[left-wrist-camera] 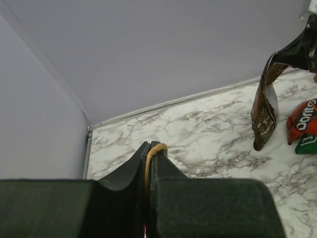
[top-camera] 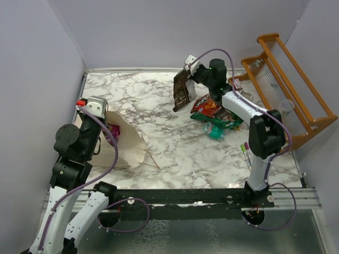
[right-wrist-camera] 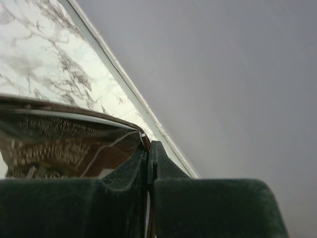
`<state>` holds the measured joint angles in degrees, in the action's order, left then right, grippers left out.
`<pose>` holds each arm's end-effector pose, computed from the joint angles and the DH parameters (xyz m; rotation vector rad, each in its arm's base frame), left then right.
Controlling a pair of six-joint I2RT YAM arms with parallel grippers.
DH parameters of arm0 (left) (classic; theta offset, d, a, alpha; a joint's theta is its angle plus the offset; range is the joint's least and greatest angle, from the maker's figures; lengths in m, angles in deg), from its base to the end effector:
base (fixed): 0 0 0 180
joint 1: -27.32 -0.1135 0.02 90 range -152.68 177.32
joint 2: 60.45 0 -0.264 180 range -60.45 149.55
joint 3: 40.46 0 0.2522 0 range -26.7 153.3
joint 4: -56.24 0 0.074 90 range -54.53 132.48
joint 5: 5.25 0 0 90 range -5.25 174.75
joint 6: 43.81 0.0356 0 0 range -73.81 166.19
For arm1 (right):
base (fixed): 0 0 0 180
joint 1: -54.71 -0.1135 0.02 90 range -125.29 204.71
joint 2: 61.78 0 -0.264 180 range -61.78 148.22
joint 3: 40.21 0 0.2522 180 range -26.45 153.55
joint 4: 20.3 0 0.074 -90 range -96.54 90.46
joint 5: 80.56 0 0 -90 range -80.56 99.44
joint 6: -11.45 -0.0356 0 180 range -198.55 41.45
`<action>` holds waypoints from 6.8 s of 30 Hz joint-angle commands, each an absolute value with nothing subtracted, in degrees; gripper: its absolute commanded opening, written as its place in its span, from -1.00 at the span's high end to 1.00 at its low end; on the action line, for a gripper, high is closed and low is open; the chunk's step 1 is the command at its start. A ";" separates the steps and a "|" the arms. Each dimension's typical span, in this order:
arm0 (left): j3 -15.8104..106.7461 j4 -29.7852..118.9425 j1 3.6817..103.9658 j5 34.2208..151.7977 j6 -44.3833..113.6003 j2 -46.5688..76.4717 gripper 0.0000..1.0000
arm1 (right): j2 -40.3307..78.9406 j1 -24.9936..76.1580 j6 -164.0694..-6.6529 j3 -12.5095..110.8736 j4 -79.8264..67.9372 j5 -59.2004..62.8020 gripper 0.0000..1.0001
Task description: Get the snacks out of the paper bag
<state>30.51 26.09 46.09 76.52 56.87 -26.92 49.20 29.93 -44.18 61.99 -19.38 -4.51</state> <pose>0.1044 -0.0301 0.4265 0.2522 1.4227 -0.0121 0.4238 0.2051 0.3032 -1.0072 1.4138 0.0888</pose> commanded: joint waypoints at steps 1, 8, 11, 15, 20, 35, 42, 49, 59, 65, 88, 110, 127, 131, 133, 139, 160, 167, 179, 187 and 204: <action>29.56 28.99 46.31 82.46 54.28 -27.64 1.00 | 44.69 35.64 -36.89 57.16 -26.64 -20.90 0.97; 28.96 30.78 46.31 84.16 51.82 -25.92 1.00 | 40.56 40.32 -29.99 47.91 -27.71 -23.23 0.97; 28.21 32.03 46.26 84.72 51.19 -25.59 1.00 | 35.49 40.81 -29.80 38.89 -31.13 -22.51 0.97; 27.78 33.39 46.22 84.80 51.19 -24.92 1.00 | 29.91 40.91 -33.62 27.60 -38.24 -22.01 0.97; 27.42 34.05 46.30 85.95 50.41 -23.92 1.00 | 27.66 40.91 -36.92 18.73 -44.10 -17.51 0.97; 24.56 35.96 46.28 90.22 49.15 -25.20 1.00 | 21.82 40.91 -40.71 -2.46 -76.05 -6.70 0.18; 23.70 35.05 46.31 91.30 49.99 -27.69 1.00 | 12.29 39.76 -51.64 1.03 -65.26 -19.14 -0.22; 22.68 35.72 46.29 92.14 50.65 -30.15 1.00 | 8.00 28.54 -52.51 1.93 -59.92 -24.30 -0.51; 18.76 34.56 46.30 92.56 52.16 -36.79 1.00 | 17.49 4.07 -42.92 7.76 -56.12 -30.22 -0.41; 17.89 33.23 46.24 92.70 52.49 -40.01 1.00 | 28.88 -3.82 -30.65 16.54 -50.54 -25.08 -0.33; 16.09 27.79 46.31 89.08 49.26 -49.55 1.00 | 55.53 -12.35 -10.74 42.15 -36.96 -10.73 -0.19; 18.66 29.58 46.24 92.66 49.55 -48.15 1.00 | 71.67 -12.31 -2.12 62.23 -25.13 -9.20 -0.33; 18.49 29.82 46.31 92.02 48.40 -49.12 1.00 | 79.03 -12.31 -6.41 70.76 -27.11 -8.03 0.14; 18.03 28.83 46.26 91.10 47.97 -49.85 1.00 | 76.92 -12.16 -10.64 68.51 -35.24 -6.87 0.69; 17.63 28.62 46.30 90.63 47.67 -50.07 1.00 | 75.61 -12.01 -12.09 67.65 -38.39 -5.00 0.82; 15.65 28.97 46.25 89.96 45.77 -49.89 1.00 | 69.03 -9.55 -16.76 62.25 -42.17 -0.66 0.97; 8.36 29.84 46.30 76.24 39.25 -52.20 1.00 | 52.34 -9.56 -32.67 42.37 -47.43 -5.55 0.97; 8.89 28.72 46.28 75.02 40.64 -52.90 1.00 | 52.10 -10.45 -26.53 41.18 -40.77 -9.06 0.98; 2.86 28.52 46.26 59.04 35.81 -59.25 1.00 | 53.56 -17.34 -32.21 46.59 -30.02 10.00 0.97; 4.19 27.65 46.30 53.17 31.32 -58.66 1.00 | 51.84 -15.48 -31.88 46.61 -29.68 18.42 0.97; 5.69 31.50 46.30 77.28 36.07 -54.13 1.00 | 47.74 -12.59 -21.97 37.88 -32.06 -8.83 0.05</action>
